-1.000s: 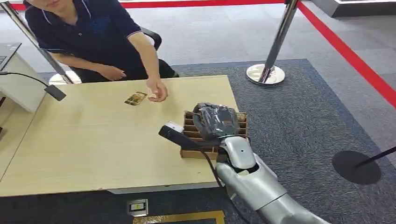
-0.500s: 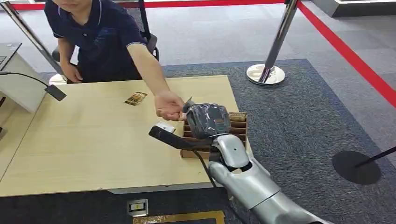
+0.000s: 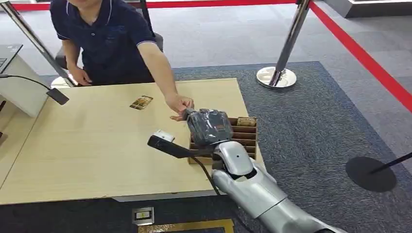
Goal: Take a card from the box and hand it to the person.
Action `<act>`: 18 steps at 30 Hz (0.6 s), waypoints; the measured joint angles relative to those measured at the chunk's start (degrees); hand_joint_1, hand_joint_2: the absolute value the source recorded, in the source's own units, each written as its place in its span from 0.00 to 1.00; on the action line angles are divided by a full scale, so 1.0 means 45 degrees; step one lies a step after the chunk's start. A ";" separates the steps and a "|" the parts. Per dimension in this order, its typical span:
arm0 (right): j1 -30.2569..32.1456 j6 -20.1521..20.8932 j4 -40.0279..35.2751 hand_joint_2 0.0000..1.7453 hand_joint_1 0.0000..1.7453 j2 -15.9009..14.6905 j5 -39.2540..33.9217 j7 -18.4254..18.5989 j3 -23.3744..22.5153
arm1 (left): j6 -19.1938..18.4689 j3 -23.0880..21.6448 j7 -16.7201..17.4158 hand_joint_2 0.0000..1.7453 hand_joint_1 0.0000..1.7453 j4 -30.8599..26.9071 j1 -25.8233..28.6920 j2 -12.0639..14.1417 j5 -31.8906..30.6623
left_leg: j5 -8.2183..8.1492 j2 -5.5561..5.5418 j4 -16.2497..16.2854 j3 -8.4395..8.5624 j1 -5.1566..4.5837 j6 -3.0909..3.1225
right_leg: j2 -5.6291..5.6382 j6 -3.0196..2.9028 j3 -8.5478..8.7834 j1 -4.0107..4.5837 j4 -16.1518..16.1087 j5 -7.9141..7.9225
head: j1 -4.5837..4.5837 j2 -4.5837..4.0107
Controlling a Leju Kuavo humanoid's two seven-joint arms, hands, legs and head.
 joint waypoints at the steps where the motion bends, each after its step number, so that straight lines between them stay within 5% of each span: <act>1: -0.0001 0.0000 0.0039 1.00 0.86 0.0000 -0.0010 0.0000 0.0000 | 0.0000 0.0000 0.0000 0.00 0.00 0.0000 0.0001 0.0000 0.0000 | 0.0000 0.0000 0.0000 -0.0002 0.0000 0.0000 | 0.0000 0.0000 0.0000 0.0000 0.0000 0.0000 | 0.0005 0.0000; 6: -0.0027 0.0000 0.0136 1.00 0.86 0.0000 -0.0034 0.0000 0.0000 | 0.0000 0.0000 -0.0053 0.00 0.00 0.0000 0.0001 0.0000 0.0010 | -0.0001 0.0000 0.0000 -0.0006 0.0000 0.0000 | 0.0000 0.0000 -0.0003 0.0000 -0.0001 -0.0001 | 0.0004 0.0000; 7: -0.0028 0.0000 0.0141 1.00 0.73 0.0000 -0.0039 0.0000 0.0005 | 0.0005 0.0000 -0.0053 0.00 0.00 0.0000 0.0002 0.0000 0.0010 | -0.0001 0.0000 0.0000 -0.0008 0.0000 0.0000 | 0.0000 0.0000 -0.0005 0.0000 -0.0001 -0.0001 | 0.0000 0.0000; 8: -0.0030 0.0000 0.0145 1.00 0.09 0.0000 -0.0044 0.0000 0.0000 | 0.0005 0.0000 -0.0049 0.00 0.00 0.0000 0.0001 0.0000 0.0010 | -0.0002 0.0000 0.0000 -0.0009 0.0000 0.0001 | 0.0000 0.0000 -0.0007 0.0000 -0.0002 -0.0001 | 0.0005 0.0000; 9: -0.0034 0.0000 0.0160 1.00 0.00 0.0000 -0.0044 0.0000 0.0000 | 0.0005 0.0000 -0.0053 0.00 0.00 0.0000 0.0002 0.0000 0.0010 | -0.0002 0.0000 0.0000 -0.0010 0.0000 0.0000 | 0.0000 0.0000 -0.0008 0.0000 -0.0002 -0.0001 | 0.0005 0.0000; 18: 0.0035 -0.0204 0.0194 1.00 0.00 -0.0116 0.0010 0.0063 0.0019 | -0.0005 0.0000 -0.0078 0.00 0.00 0.0000 0.0003 0.0000 -0.0034 | 0.0000 0.0000 0.0000 -0.0007 0.0000 0.0000 | 0.0000 0.0000 -0.0009 0.0000 -0.0002 0.0001 | 0.0005 0.0000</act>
